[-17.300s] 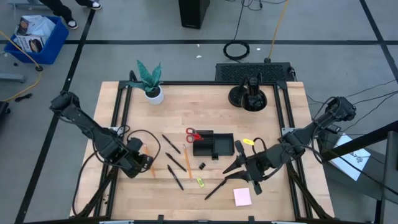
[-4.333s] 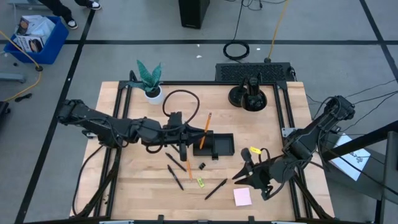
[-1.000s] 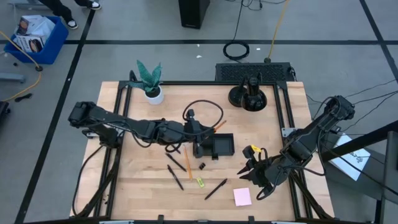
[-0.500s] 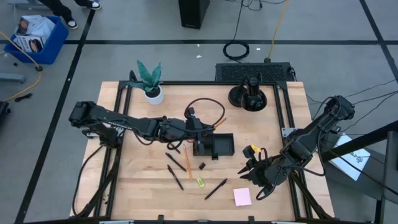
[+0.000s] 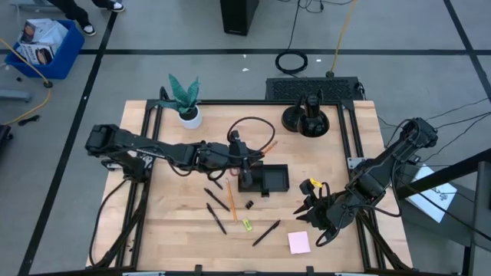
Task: Pick and place office supplies into organizer
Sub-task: Put the left yellow pencil into the black desk organizer
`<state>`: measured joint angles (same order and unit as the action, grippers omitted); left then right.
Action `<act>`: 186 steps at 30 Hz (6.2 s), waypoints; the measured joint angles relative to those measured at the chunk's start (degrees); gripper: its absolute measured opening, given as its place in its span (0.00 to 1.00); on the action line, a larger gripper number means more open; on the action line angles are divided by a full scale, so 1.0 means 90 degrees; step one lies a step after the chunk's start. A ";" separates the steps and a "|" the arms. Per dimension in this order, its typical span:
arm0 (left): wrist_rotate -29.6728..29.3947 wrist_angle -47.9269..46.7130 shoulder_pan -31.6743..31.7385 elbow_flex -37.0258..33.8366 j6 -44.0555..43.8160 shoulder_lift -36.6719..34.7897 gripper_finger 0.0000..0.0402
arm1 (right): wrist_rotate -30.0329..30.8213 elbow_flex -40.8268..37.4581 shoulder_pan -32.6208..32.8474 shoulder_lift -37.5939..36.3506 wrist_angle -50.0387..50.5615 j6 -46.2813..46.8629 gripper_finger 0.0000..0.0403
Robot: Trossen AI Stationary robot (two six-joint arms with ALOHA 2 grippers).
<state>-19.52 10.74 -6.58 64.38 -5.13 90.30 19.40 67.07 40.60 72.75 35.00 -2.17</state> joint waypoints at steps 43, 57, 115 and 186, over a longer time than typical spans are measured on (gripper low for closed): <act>0.0455 0.2972 0.0193 -0.1763 0.0046 -0.0024 0.08 | 0.0000 0.0000 0.0002 0.0000 -0.0002 0.0054 0.17; 0.0453 0.2977 0.0191 -0.1763 0.0204 -0.0024 0.08 | 0.0000 0.0000 0.0002 0.0000 -0.0004 0.0053 0.17; 0.0516 0.3251 0.0200 -0.1758 0.0248 0.0520 0.08 | -0.0001 0.0000 0.0002 0.0002 -0.0048 0.0079 0.17; 0.0448 0.3671 0.0144 -0.1760 0.0030 0.1222 0.08 | -0.0024 0.0000 0.0002 0.0002 -0.0055 0.0172 0.17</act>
<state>-15.49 43.79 -5.28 48.53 -4.86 101.30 19.18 67.07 40.62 72.77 34.50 -0.62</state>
